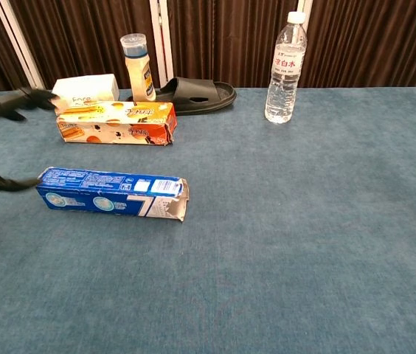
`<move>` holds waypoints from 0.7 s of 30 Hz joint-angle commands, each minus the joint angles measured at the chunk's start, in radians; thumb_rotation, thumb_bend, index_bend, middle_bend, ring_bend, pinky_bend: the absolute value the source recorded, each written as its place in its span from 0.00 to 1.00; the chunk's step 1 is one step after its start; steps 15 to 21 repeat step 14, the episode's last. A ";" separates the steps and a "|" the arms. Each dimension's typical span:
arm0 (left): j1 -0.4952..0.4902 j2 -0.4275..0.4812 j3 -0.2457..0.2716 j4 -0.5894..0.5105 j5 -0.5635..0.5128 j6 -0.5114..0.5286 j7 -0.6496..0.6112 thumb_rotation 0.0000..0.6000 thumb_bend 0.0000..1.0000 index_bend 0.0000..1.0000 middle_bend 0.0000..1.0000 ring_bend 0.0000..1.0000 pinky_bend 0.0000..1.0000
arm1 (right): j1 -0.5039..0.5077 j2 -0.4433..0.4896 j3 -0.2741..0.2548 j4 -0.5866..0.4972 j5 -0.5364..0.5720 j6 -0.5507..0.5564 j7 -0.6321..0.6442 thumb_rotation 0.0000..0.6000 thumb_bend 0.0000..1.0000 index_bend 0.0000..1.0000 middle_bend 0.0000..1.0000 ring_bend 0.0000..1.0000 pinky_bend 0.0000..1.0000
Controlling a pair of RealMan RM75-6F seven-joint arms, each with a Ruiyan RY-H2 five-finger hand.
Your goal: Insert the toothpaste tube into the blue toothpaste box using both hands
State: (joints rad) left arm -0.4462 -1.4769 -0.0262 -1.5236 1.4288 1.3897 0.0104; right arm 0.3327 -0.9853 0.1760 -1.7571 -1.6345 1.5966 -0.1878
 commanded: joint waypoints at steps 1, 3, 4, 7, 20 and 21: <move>0.063 0.127 -0.005 -0.122 0.017 0.094 0.013 1.00 0.26 0.06 0.09 0.08 0.12 | -0.063 -0.020 -0.056 -0.026 0.039 0.005 -0.001 1.00 0.41 0.00 0.13 0.05 0.16; 0.095 0.182 0.006 -0.157 0.030 0.133 0.020 1.00 0.25 0.06 0.09 0.08 0.10 | -0.101 -0.029 -0.089 -0.040 0.054 0.011 0.016 1.00 0.41 0.00 0.03 0.00 0.10; 0.118 0.213 0.017 -0.166 0.041 0.159 0.028 1.00 0.24 0.06 0.09 0.08 0.09 | -0.123 -0.033 -0.109 -0.046 0.059 0.015 0.024 1.00 0.41 0.00 0.02 0.00 0.08; 0.172 0.274 0.053 -0.172 0.065 0.207 0.046 1.00 0.19 0.06 0.07 0.08 0.07 | -0.174 -0.040 -0.152 -0.051 0.079 0.020 0.033 1.00 0.40 0.00 0.00 0.00 0.03; 0.284 0.349 0.114 -0.142 0.096 0.290 0.052 1.00 0.13 0.02 0.00 0.00 0.00 | -0.263 -0.077 -0.222 -0.025 0.105 0.025 0.052 1.00 0.40 0.00 0.00 0.00 0.00; 0.284 0.349 0.114 -0.142 0.096 0.290 0.052 1.00 0.13 0.02 0.00 0.00 0.00 | -0.263 -0.077 -0.222 -0.025 0.105 0.025 0.052 1.00 0.40 0.00 0.00 0.00 0.00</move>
